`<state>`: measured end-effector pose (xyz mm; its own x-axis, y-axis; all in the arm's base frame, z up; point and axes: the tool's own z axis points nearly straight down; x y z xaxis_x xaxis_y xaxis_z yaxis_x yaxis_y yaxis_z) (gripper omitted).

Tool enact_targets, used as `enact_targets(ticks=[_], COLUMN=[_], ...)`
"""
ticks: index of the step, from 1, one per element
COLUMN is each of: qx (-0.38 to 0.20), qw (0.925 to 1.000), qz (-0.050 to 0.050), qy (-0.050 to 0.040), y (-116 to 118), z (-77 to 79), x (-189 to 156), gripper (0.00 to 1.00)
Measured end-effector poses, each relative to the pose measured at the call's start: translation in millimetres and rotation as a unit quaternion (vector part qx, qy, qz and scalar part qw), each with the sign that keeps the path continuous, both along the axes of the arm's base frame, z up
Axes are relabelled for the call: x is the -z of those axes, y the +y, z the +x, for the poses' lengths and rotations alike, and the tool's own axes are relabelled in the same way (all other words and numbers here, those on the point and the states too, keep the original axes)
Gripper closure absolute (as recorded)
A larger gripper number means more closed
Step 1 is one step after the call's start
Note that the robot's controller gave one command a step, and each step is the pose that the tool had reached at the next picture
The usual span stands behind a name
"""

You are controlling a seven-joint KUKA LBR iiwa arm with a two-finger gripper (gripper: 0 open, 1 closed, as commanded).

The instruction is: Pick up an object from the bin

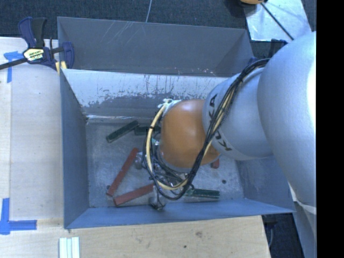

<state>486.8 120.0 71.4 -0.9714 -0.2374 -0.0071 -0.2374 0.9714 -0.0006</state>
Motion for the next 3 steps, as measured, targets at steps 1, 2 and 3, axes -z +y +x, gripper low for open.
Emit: enact_targets(ticks=[1,2,3], qx=[0.009,0.009,0.009], qw=[1.0000,1.0000,1.0000], qz=[0.001,0.001,0.000], qy=[0.0007,0.0007,0.0019], y=[10.4,10.4,10.3], z=[-2.0,-2.0,-2.6], x=[0.5,0.5,-2.1], gripper=[1.00,1.00,1.00])
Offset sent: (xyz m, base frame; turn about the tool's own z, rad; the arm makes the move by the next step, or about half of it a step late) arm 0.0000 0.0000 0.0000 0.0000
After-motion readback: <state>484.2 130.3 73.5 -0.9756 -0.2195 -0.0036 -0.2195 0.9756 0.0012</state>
